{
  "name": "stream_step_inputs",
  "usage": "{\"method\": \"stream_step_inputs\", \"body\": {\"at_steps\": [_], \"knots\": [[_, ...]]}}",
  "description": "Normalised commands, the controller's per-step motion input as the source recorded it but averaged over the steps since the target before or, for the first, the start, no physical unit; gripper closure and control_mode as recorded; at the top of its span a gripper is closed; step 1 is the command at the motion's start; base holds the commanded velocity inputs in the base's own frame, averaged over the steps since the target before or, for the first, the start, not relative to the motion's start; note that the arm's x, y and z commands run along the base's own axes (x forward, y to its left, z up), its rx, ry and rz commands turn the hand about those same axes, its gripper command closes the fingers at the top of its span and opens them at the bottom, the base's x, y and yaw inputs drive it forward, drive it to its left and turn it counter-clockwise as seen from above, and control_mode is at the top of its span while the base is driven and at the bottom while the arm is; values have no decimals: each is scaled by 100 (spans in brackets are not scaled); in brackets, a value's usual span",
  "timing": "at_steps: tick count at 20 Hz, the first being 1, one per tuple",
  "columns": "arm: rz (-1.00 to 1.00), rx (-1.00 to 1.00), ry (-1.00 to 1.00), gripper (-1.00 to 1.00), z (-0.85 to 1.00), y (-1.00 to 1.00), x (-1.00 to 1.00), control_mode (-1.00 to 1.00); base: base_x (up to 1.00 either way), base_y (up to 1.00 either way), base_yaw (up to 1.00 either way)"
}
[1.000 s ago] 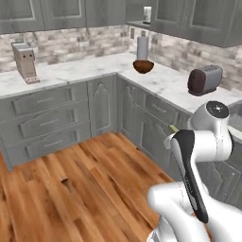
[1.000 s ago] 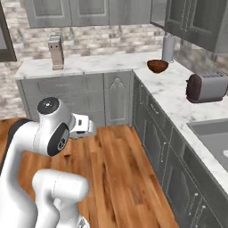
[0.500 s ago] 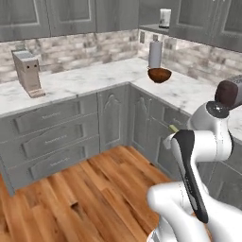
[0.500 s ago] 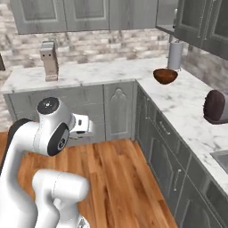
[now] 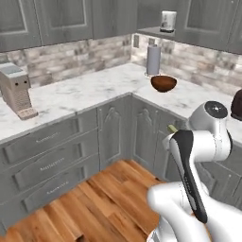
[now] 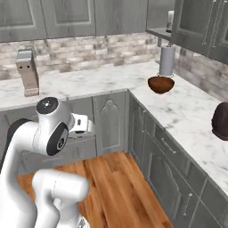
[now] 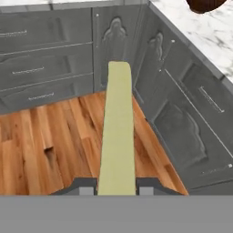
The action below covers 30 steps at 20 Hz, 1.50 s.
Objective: Pick the egg and butter from the fridge and place them by the bowl for mixing.
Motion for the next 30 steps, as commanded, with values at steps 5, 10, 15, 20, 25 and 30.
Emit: {"method": "stream_step_inputs", "body": {"at_steps": [5, 10, 15, 20, 25, 30], "knots": [[0, 0, 0, 100, 0, 0, 0, 100, 79, 33, -30], [0, 0, 0, 100, 0, 0, 0, 100, 69, 34, -41], [0, 0, 0, 100, 0, 0, 0, 100, 56, 36, -55], [0, 0, 0, 100, 0, 0, 0, 100, 50, 35, -61], [0, 0, 0, 100, 0, 0, 0, 100, 52, 36, -57], [0, 0, 0, 100, 0, 0, 0, 100, 64, 42, -40]]}}
